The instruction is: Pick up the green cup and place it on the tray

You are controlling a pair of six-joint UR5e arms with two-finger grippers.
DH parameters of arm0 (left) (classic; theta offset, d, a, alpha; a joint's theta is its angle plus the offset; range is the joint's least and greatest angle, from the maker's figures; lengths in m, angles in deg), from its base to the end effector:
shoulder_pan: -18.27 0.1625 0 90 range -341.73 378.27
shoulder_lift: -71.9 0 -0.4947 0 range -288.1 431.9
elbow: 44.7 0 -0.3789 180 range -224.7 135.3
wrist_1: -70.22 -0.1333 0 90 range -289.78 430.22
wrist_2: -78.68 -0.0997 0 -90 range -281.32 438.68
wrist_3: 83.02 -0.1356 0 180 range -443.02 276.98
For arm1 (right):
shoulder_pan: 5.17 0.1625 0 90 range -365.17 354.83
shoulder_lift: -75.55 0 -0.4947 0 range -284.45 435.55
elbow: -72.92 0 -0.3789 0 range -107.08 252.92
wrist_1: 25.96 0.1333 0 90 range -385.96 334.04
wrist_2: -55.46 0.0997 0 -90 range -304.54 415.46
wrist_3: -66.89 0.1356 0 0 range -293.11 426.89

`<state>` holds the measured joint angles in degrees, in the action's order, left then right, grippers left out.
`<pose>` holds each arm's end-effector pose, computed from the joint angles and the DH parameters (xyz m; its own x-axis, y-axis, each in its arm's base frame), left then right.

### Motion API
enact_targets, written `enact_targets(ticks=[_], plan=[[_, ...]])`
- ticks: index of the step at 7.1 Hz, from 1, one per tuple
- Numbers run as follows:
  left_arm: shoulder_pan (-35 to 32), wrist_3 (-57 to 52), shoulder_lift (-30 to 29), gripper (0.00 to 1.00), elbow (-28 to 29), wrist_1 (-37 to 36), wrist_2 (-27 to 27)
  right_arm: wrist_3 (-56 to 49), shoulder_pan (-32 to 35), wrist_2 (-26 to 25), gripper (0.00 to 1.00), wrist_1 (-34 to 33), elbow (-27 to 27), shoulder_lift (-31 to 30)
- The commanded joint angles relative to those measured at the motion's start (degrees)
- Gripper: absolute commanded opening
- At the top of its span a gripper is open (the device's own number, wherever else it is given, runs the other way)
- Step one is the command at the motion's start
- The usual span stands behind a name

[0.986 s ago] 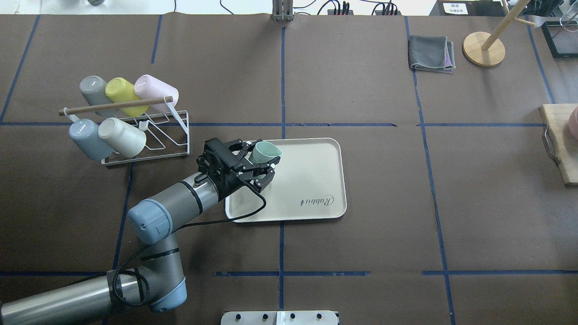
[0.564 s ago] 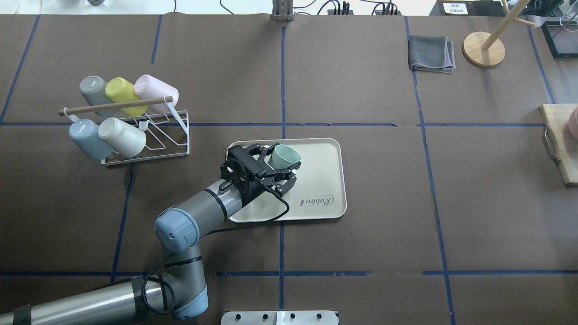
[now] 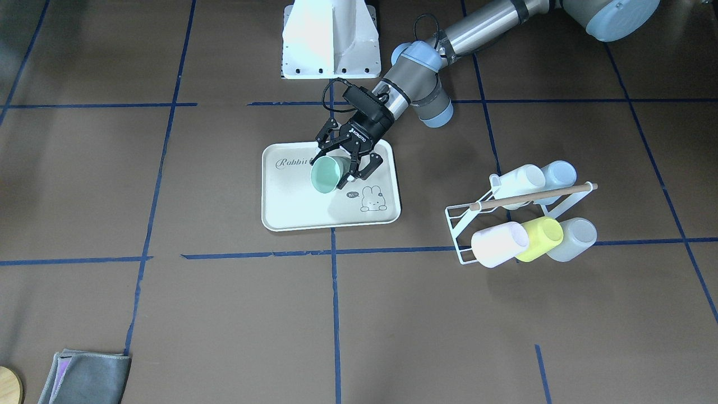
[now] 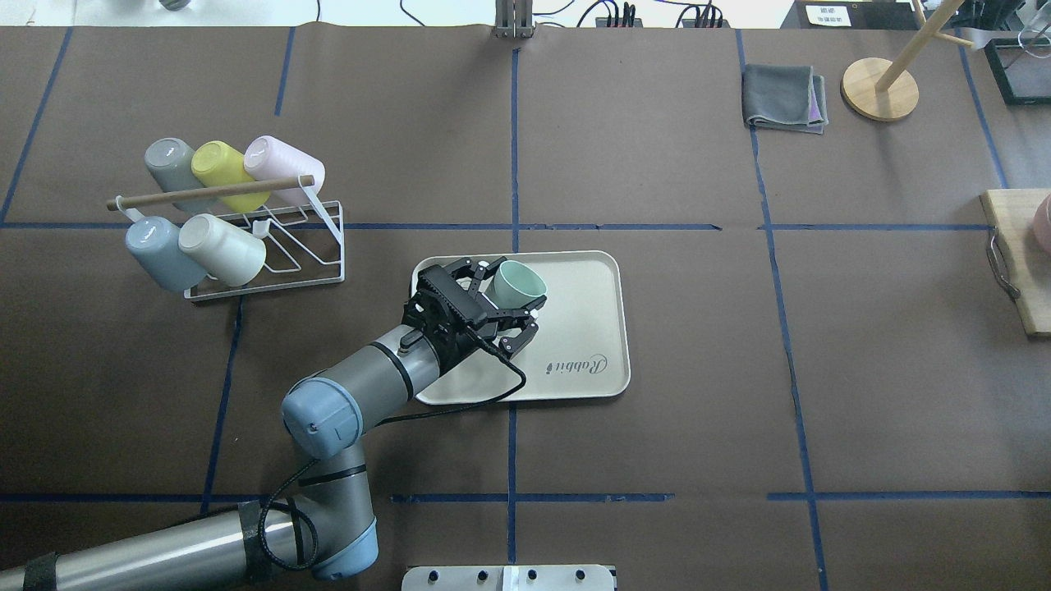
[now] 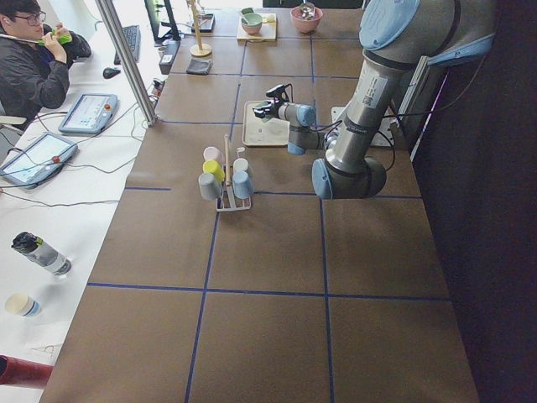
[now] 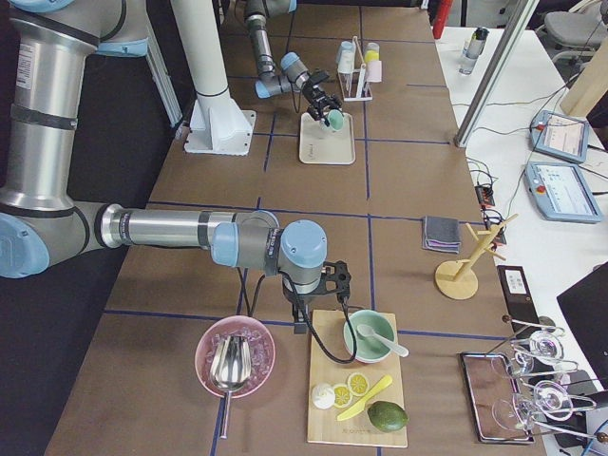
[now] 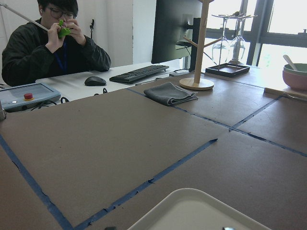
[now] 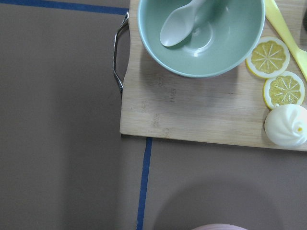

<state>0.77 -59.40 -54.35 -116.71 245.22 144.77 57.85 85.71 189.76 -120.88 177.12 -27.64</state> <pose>0.6588 -0.4051 0.3173 0.5089 0.7178 -0.4752 0.4613 0.2386 0.8545 0.0441 -0.3582 0.7411 0.7084 -0.0989 0.6988 0.0972 0.9944 0.0421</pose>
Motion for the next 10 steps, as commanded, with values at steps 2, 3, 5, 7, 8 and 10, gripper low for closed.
enact_targets(ticks=[2, 3, 5, 7, 8, 10], plan=[[-0.1, -1.0, 0.4, 0.77, 0.0, 0.2, 0.0, 0.0, 0.0, 0.0, 1.0, 0.0, 0.0, -0.1], [-0.1, -1.0, 0.4, 0.78, 0.0, 0.1, 0.1, 0.0, 0.0, 0.0, 1.0, 0.0, 0.0, -0.1], [-0.2, -1.0, 0.4, 0.79, 0.0, 0.2, 0.1, 0.0, 0.0, 0.0, 1.0, 0.0, 0.0, 0.0], [-0.2, -1.2, 0.5, 0.8, 0.0, 0.2, 0.1, 0.0, 0.0, 0.0, 1.0, 0.0, -0.1, -0.1], [-0.2, -1.2, 0.5, 0.8, 0.0, 0.2, 0.1, 0.0, 0.0, 0.0, 1.0, 0.0, -0.1, -0.1], [-0.2, -1.2, 0.5, 0.81, 0.0, 0.2, 0.1, 0.0, 0.0, 0.0, 1.0, 0.0, -0.1, -0.1]])
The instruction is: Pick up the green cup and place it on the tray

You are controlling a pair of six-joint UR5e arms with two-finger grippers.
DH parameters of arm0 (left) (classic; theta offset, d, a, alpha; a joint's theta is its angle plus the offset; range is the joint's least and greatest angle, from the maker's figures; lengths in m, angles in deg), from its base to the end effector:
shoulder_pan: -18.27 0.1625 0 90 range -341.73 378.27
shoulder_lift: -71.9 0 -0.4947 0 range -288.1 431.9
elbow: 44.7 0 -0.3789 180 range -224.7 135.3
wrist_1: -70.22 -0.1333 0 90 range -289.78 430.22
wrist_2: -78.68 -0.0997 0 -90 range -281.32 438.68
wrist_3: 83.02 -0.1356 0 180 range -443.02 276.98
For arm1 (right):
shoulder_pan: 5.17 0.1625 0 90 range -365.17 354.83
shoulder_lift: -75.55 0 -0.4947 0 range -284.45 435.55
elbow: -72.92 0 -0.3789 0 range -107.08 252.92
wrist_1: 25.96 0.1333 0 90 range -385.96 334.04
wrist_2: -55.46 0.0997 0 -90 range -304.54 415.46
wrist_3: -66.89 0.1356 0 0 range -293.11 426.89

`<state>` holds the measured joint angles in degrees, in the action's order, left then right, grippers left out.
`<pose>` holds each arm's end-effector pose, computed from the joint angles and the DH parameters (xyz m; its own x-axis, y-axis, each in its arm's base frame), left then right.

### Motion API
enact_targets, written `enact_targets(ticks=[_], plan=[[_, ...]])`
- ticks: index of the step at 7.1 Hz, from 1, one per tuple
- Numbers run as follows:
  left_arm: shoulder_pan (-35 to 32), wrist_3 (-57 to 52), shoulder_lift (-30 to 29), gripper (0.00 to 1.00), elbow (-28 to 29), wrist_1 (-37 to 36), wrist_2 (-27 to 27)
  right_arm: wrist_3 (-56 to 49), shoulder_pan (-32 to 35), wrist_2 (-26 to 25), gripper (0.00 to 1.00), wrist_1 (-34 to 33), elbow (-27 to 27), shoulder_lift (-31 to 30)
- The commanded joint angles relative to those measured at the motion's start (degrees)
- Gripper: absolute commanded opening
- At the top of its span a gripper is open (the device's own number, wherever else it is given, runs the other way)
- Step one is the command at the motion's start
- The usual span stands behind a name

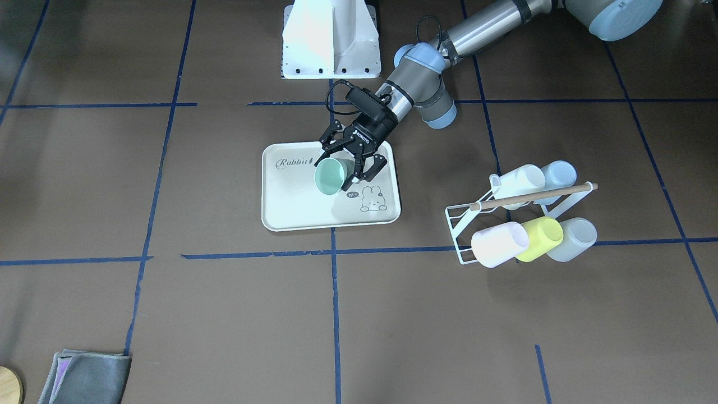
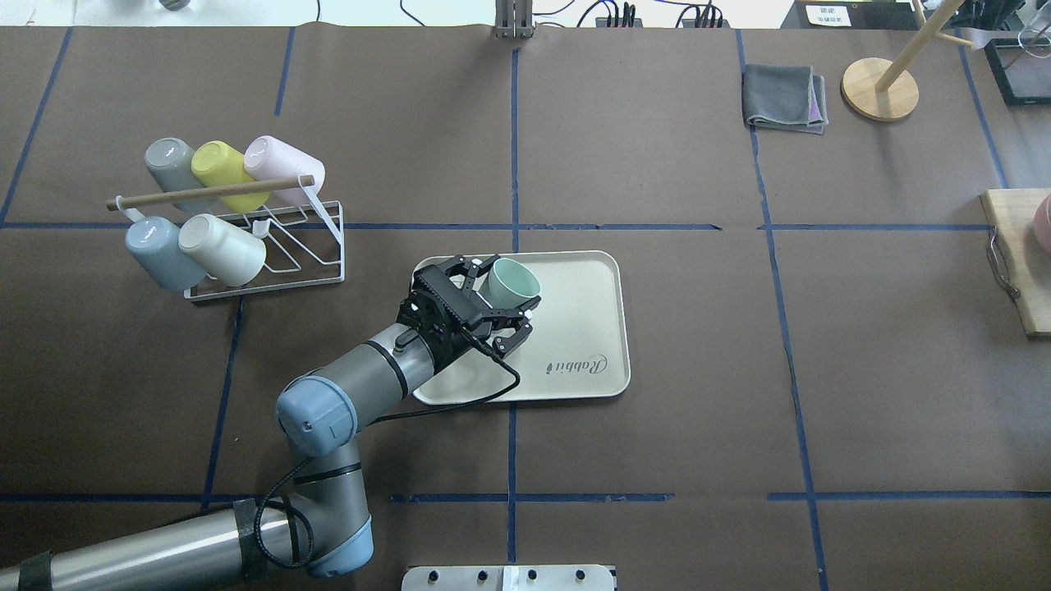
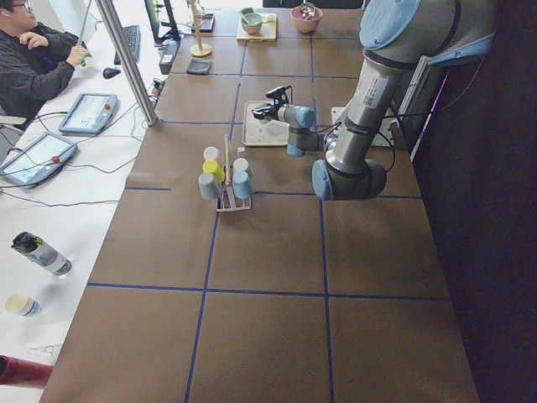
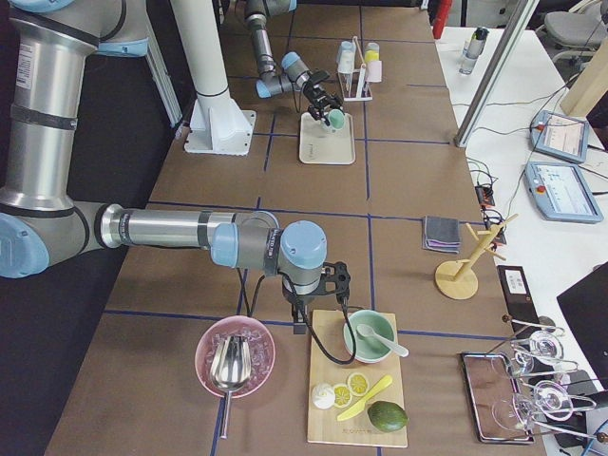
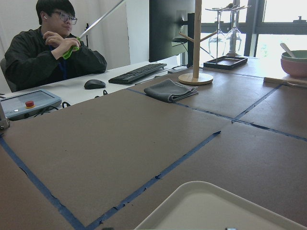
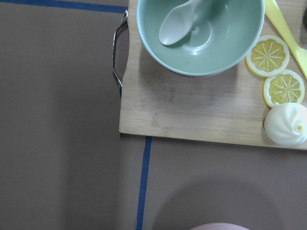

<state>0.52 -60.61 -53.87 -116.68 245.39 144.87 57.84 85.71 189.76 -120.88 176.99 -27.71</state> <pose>0.6557 -0.4073 0.3235 0.5231 0.7206 -0.4550 0.4461 0.2234 0.8667 0.0441 -0.3572 0.7426 0.7084 -0.0966 0.6992 0.0973 0.9945 0.0388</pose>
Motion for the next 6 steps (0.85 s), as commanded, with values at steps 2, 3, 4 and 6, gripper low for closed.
enact_targets(ticks=[2, 3, 4, 6], plan=[[-0.1, 0.0, 0.1, 0.82, 0.0, 0.1, 0.3, -0.1, 0.0, 0.0, 1.0, 0.0, 0.1, 0.0], [-0.1, 0.0, 0.1, 0.82, 0.0, 0.1, 0.4, -0.1, 0.0, 0.0, 1.0, 0.0, 0.1, 0.0], [-0.1, 0.0, 0.2, 0.84, 0.0, 0.1, 0.4, -0.1, 0.0, 0.0, 1.0, 0.0, 0.1, 0.0], [-0.2, 0.0, 1.2, 0.86, 0.0, 0.2, 0.4, -0.2, 0.0, 0.0, 1.0, 0.0, 0.1, -0.1]])
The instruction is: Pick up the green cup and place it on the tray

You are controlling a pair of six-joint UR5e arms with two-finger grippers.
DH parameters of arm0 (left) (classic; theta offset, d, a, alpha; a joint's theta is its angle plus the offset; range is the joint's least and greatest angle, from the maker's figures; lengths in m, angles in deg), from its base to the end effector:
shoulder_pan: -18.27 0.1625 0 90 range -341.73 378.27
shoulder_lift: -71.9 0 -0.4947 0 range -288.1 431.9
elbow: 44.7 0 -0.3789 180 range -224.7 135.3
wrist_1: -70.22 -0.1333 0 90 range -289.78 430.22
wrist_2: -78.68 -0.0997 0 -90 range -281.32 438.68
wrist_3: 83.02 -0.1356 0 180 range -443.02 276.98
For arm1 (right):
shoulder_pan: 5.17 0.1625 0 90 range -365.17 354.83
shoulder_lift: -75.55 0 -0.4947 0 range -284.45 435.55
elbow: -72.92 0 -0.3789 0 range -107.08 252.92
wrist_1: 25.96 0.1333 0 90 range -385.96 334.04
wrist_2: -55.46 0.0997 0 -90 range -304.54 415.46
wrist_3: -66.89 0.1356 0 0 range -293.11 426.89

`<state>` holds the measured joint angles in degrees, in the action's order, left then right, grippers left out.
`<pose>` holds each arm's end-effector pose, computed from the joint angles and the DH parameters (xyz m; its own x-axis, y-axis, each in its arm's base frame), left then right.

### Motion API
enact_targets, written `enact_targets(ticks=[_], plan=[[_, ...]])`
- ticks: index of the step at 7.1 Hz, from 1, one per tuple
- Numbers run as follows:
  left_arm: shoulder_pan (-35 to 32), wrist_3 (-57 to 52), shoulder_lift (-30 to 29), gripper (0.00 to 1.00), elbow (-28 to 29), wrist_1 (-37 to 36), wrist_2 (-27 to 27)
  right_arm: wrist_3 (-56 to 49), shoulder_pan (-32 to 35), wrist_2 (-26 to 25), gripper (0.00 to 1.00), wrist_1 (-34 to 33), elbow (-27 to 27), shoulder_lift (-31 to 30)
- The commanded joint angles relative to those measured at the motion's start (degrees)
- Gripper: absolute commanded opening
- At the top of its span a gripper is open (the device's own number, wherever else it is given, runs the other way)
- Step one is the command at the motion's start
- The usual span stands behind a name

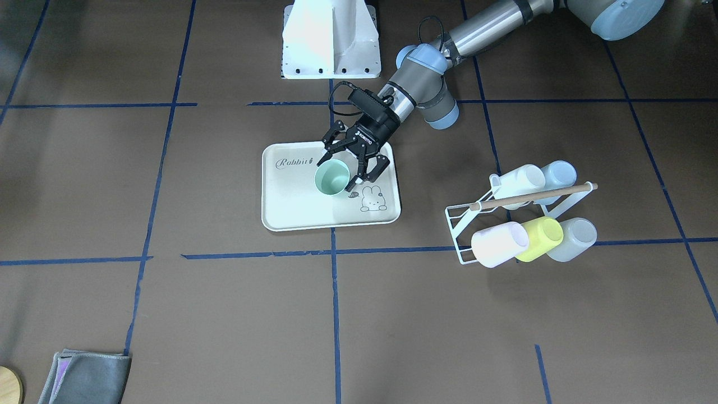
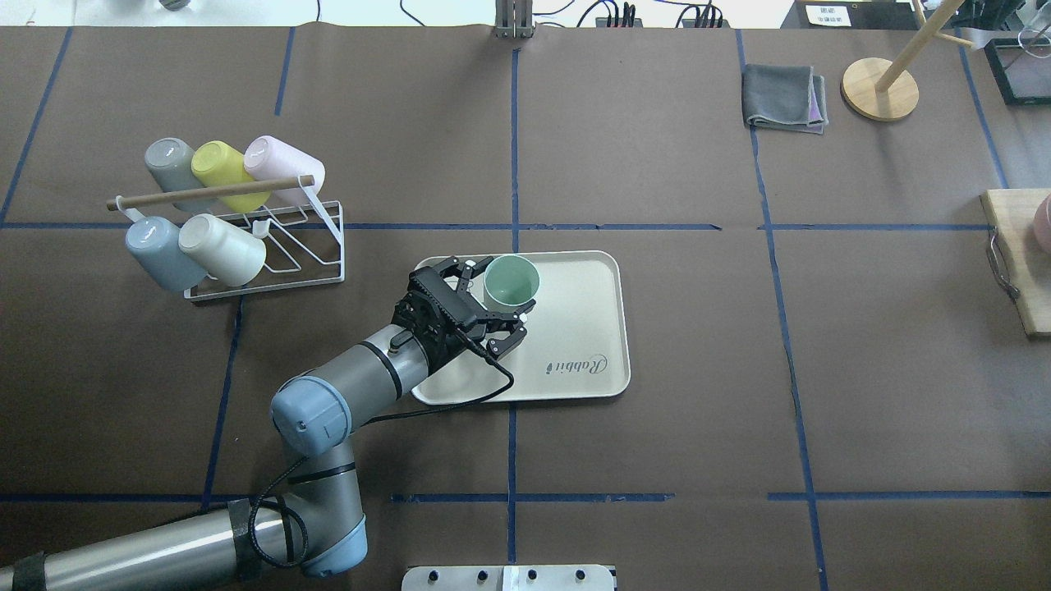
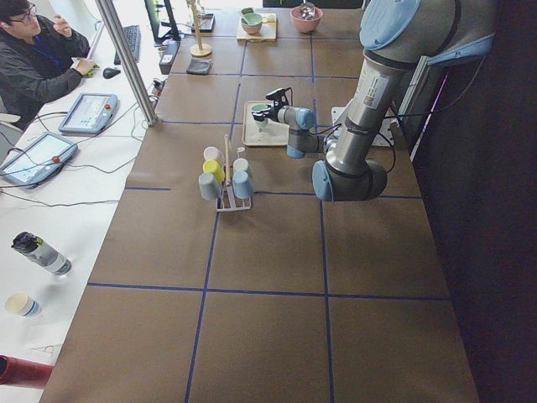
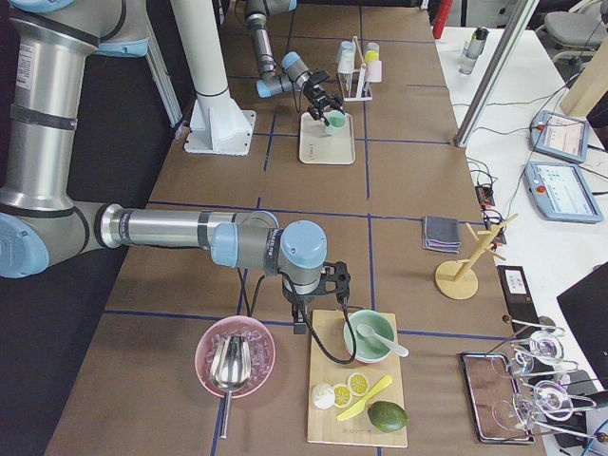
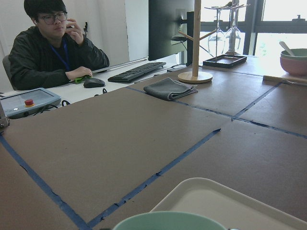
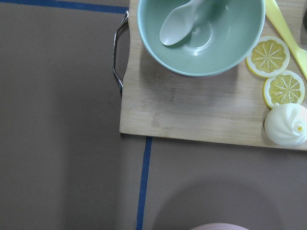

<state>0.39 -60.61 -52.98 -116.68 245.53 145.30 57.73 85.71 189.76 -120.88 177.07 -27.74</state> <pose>0.6527 -0.4072 0.3347 0.5253 0.7222 -0.4500 0.4337 0.2278 0.8718 0.0441 -0.3571 0.7421 0.7082 -0.0991 0.6990 0.0987 0.9943 0.0410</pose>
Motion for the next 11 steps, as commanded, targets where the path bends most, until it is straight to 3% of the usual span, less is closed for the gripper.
enact_targets(ticks=[1, 3, 4, 5, 7, 9, 11], plan=[[-0.1, 0.0, 0.3, 0.86, 0.0, 0.0, 0.0, -0.1, 0.0, 0.0, 1.0, 0.0, 0.0, 0.0], [-0.1, 0.0, 0.3, 0.86, 0.0, 0.0, 0.0, -0.1, 0.0, 0.0, 1.0, 0.0, -0.1, -0.1], [-0.1, 0.0, 0.3, 0.97, 0.0, 0.0, 0.1, -0.1, 0.0, 0.0, 1.0, 0.0, -0.1, -0.1], [-0.2, 0.0, 0.3, 0.99, -0.1, 0.0, 0.2, -0.1, 0.0, 0.0, 1.0, 0.0, -0.1, -0.1], [-1.5, -0.2, 0.3, 0.99, -0.6, -0.1, 0.4, 0.0, 0.0, 0.1, 1.0, 0.0, 0.0, 0.0], [-2.9, -4.9, 0.5, 1.0, -5.9, -1.4, 3.1, -0.1, 0.0, 0.1, 1.0, 0.0, 0.1, 0.0], [-3.5, -5.0, 5.8, 1.0, -14.3, -5.6, 3.9, 0.2, 0.0, 0.1, 1.0, 0.0, 0.1, -0.1]])
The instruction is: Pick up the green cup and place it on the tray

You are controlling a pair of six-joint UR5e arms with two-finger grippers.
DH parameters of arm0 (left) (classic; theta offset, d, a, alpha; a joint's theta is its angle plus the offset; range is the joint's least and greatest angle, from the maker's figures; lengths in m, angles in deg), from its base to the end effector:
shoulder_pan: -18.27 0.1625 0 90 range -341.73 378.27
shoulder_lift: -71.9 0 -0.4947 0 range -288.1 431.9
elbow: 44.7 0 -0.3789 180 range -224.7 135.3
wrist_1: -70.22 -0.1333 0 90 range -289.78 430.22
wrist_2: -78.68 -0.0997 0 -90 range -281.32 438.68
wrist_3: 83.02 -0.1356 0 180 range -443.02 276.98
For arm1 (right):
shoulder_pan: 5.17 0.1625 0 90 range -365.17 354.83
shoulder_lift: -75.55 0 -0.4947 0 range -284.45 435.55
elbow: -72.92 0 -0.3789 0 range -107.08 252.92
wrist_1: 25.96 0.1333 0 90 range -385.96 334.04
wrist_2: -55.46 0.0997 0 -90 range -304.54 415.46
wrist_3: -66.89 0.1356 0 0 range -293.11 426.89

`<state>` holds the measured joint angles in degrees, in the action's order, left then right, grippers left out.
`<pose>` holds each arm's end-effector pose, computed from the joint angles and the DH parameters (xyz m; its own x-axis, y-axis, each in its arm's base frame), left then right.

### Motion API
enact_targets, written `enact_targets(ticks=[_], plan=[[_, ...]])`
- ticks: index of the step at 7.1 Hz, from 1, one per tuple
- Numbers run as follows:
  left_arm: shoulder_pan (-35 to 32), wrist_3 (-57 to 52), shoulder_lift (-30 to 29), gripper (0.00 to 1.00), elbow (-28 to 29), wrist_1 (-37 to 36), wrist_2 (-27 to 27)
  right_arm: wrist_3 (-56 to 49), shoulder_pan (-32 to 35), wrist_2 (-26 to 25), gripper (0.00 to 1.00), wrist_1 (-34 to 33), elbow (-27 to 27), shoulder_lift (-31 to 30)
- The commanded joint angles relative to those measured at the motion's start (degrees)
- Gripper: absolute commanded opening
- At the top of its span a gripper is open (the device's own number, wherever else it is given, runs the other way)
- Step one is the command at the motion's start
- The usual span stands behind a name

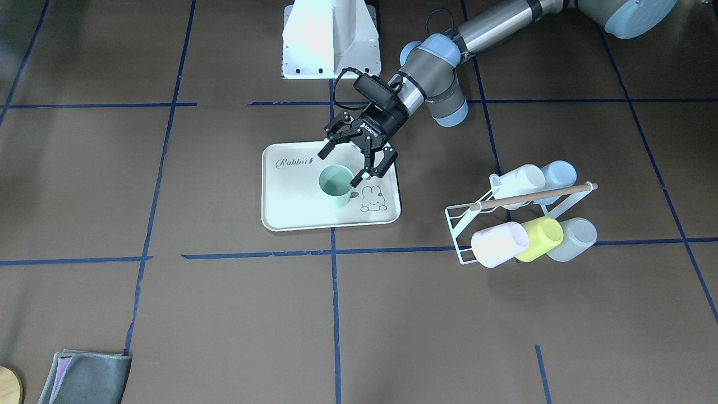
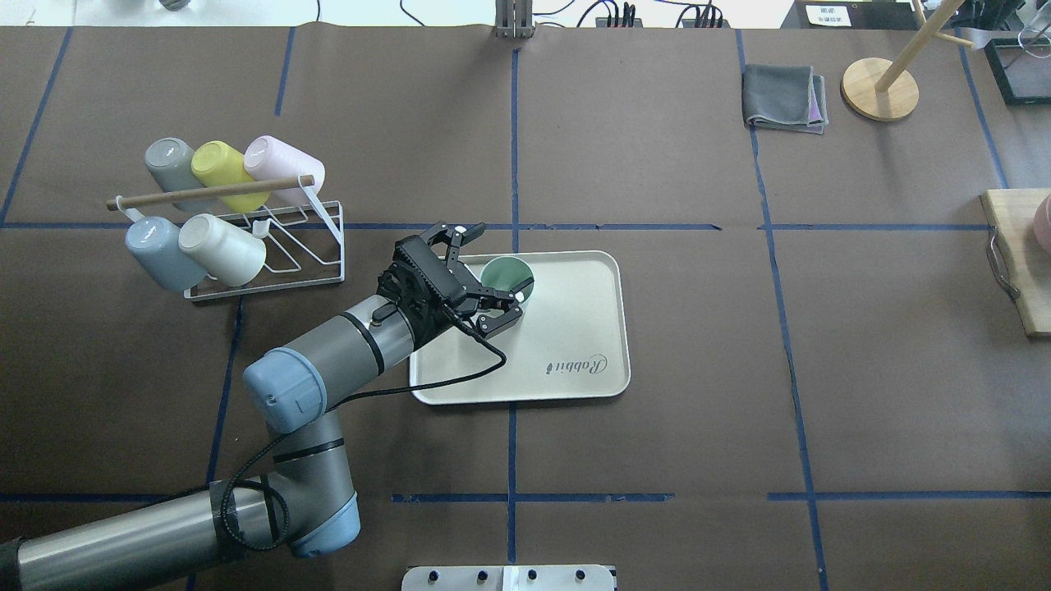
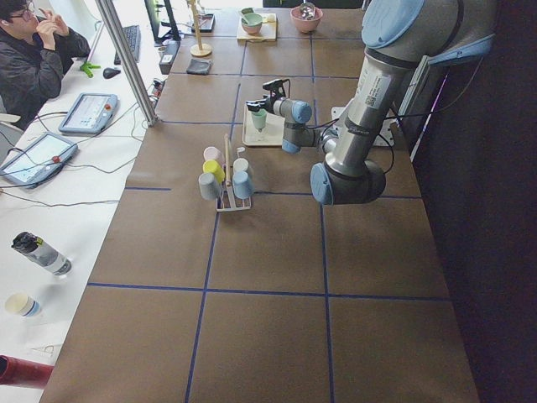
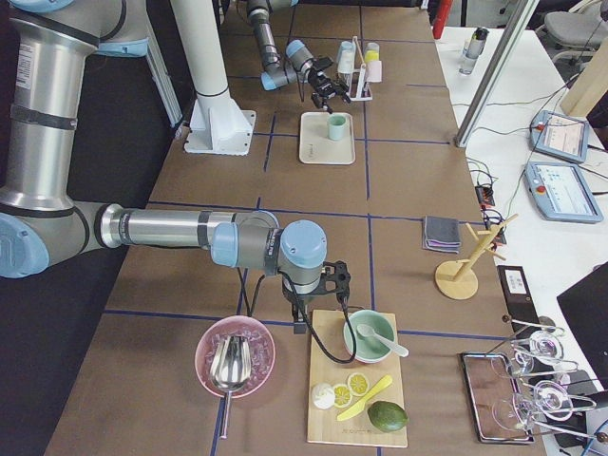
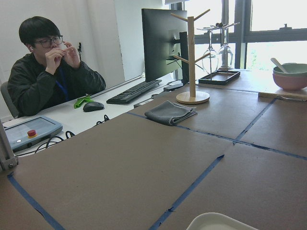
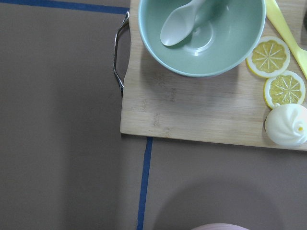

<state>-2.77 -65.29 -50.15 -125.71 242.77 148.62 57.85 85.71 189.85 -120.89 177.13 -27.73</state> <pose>0.5953 -0.4216 0.3031 0.5384 0.7515 -0.3812 0.4358 0.1388 0.8893 0.0439 -0.3573 0.7414 0.7073 -0.0977 0.7001 0.0970 0.9944 0.0408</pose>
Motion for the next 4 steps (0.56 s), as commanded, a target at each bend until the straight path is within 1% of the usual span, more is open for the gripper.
enact_targets(ticks=[1, 2, 3, 4], plan=[[-0.7, -0.2, 5.3, 1.0, -12.3, -9.7, 2.9, 0.1, 0.0, -0.1, 1.0, 0.0, -0.1, 0.0], [-2.6, -0.3, 6.6, 1.0, -18.4, -17.7, 5.1, 0.1, 0.0, -0.1, 1.0, 0.0, 0.0, 0.0], [-3.9, -0.3, 8.7, 1.0, -26.0, -28.9, 7.0, 0.1, 0.0, -0.1, 1.0, 0.0, 0.0, 0.1], [-6.5, -0.3, 8.9, 1.0, -33.0, -42.7, 10.9, 0.2, 0.0, -0.2, 1.0, 0.0, 0.0, 0.2]])
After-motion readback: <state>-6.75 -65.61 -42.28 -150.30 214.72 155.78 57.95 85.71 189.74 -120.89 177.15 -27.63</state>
